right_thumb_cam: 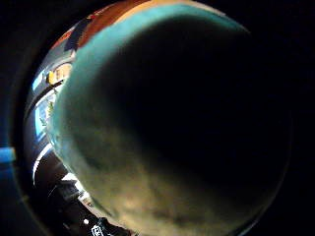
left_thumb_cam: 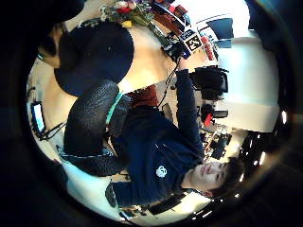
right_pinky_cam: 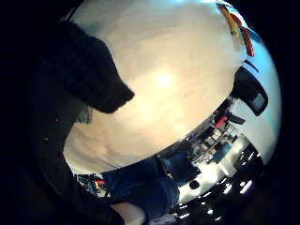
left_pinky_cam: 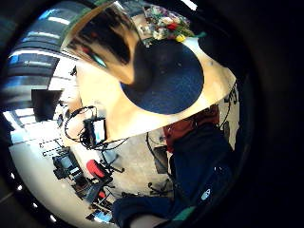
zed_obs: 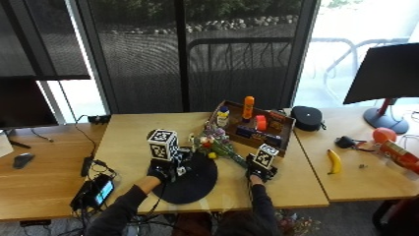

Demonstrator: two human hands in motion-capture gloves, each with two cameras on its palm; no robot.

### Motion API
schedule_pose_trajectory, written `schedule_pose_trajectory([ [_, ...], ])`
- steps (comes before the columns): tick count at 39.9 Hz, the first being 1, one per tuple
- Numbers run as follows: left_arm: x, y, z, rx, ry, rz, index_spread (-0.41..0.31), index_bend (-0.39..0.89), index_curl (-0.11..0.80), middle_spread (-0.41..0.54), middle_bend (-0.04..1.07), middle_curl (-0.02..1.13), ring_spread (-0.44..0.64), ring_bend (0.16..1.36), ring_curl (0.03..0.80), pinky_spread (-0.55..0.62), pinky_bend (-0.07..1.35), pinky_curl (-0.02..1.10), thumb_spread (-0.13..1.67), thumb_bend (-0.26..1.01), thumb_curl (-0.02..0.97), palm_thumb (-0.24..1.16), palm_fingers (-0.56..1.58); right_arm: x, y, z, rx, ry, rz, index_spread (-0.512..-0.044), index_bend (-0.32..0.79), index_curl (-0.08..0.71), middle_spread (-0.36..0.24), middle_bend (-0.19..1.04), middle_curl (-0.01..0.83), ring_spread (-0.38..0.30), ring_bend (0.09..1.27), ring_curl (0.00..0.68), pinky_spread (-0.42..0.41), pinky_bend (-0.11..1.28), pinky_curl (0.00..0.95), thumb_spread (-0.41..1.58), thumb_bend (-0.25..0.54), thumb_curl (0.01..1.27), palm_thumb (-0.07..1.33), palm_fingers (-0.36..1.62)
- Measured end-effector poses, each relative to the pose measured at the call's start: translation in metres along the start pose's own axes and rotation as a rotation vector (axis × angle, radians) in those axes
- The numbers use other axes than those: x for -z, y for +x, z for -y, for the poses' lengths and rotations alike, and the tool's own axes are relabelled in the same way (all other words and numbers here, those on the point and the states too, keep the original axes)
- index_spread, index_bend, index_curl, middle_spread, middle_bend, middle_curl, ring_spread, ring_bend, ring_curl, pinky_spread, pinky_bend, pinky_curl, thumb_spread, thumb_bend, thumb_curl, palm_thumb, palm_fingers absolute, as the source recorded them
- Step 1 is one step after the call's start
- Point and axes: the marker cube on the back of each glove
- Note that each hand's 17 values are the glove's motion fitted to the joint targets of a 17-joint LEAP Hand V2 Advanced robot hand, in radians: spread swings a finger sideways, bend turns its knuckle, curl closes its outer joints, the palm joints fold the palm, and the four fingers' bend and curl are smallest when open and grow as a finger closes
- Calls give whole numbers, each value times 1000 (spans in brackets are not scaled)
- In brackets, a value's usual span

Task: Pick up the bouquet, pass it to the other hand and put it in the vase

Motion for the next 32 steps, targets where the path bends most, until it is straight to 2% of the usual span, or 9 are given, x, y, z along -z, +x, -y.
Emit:
schedule_pose_trajectory([
  [2,-1,-2,0,4,-4,0,-31,158,369,91,166,336,160,437,317,125,317,392,1170,-18,293,382,443,2,-1,-2,-12,7,-15,-255,353,360,-201,325,514,-260,505,433,-177,308,339,1118,92,395,1012,1036],
  [8,-1,-4,0,14,-8,-4,-31,156,367,92,168,336,161,438,319,125,318,394,1170,-18,293,382,441,4,-4,-1,-9,9,-31,-249,264,391,-233,368,532,-266,537,457,-193,286,352,1159,93,393,1040,1156],
  [13,-4,-7,1,25,-19,8,-31,158,367,92,169,337,161,439,320,126,315,395,1170,-18,293,383,440,3,1,8,-50,74,-3,-247,158,387,-236,427,551,-256,579,475,-260,384,388,1182,47,364,989,1322],
  [16,-5,-7,3,29,-26,19,-31,158,367,92,169,337,161,439,320,126,315,396,1173,-21,291,375,440,1,1,10,-42,106,61,-246,230,417,-233,476,573,-247,580,484,-260,418,406,1158,-52,324,837,1399],
  [22,-8,-4,10,21,-49,5,-31,163,368,98,167,336,170,438,321,126,312,397,1177,-24,284,348,442,-8,-9,1,68,43,278,-240,286,461,-221,543,605,-237,630,508,-256,482,444,1132,-37,302,763,1407],
  [27,-17,3,24,-34,-183,-131,-31,165,371,99,167,336,174,433,320,130,311,398,1182,-21,281,336,442,10,-21,-10,175,63,553,-237,299,490,-222,579,622,-232,677,527,-259,551,473,1115,-27,296,750,1397],
  [32,-22,17,39,-88,-318,-373,-31,169,375,110,158,334,183,424,319,138,315,400,1180,-24,278,314,430,31,-29,-4,380,224,710,-236,313,516,-214,601,633,-229,710,539,-260,588,491,1105,-22,292,745,1367],
])
